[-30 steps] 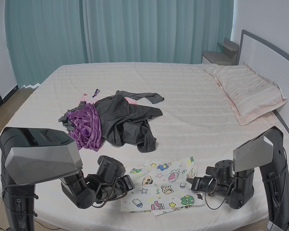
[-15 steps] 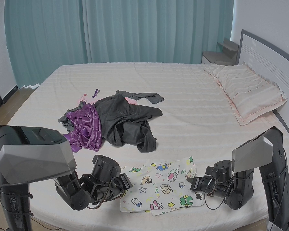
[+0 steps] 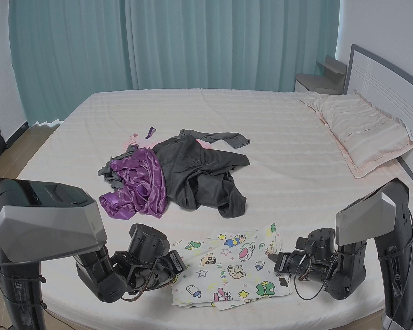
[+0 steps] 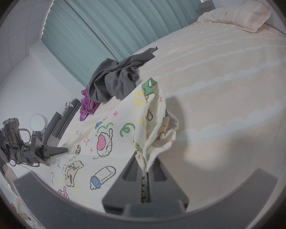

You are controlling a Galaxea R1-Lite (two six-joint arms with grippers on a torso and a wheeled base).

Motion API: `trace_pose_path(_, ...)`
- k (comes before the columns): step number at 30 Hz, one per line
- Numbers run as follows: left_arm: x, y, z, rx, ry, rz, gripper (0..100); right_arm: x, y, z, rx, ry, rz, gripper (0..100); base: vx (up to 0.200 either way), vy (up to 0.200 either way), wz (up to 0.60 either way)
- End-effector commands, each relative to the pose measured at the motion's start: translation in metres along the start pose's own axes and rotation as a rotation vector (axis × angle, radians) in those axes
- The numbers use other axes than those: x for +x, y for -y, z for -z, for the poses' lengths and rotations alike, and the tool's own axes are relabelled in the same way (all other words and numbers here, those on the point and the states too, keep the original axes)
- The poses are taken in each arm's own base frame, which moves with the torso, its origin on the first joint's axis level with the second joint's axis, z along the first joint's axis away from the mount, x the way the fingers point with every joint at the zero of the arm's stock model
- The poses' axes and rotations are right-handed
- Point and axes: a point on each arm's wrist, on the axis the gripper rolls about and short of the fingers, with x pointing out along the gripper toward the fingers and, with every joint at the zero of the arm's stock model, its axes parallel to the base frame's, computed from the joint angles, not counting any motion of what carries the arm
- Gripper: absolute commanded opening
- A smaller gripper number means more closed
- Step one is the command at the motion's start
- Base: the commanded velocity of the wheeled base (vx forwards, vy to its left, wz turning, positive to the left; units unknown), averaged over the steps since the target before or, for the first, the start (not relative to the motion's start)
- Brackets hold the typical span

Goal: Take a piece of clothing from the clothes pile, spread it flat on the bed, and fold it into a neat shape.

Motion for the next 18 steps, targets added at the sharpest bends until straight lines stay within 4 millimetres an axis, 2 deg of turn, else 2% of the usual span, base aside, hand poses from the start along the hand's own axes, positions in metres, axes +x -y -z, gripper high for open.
trace_pose_path(1,-0.001,0.000,-0.001,-0.002,0.003,0.001,0,-0.005,-0.004,-0.004,-0.001,0.019,-0.015,0,0.000,0.200,0.00)
trace_pose_path(18,0.000,0.000,-0.001,-0.003,0.003,-0.001,0,-0.017,-0.007,-0.001,0.002,-0.007,-0.009,0,0.000,0.200,0.00)
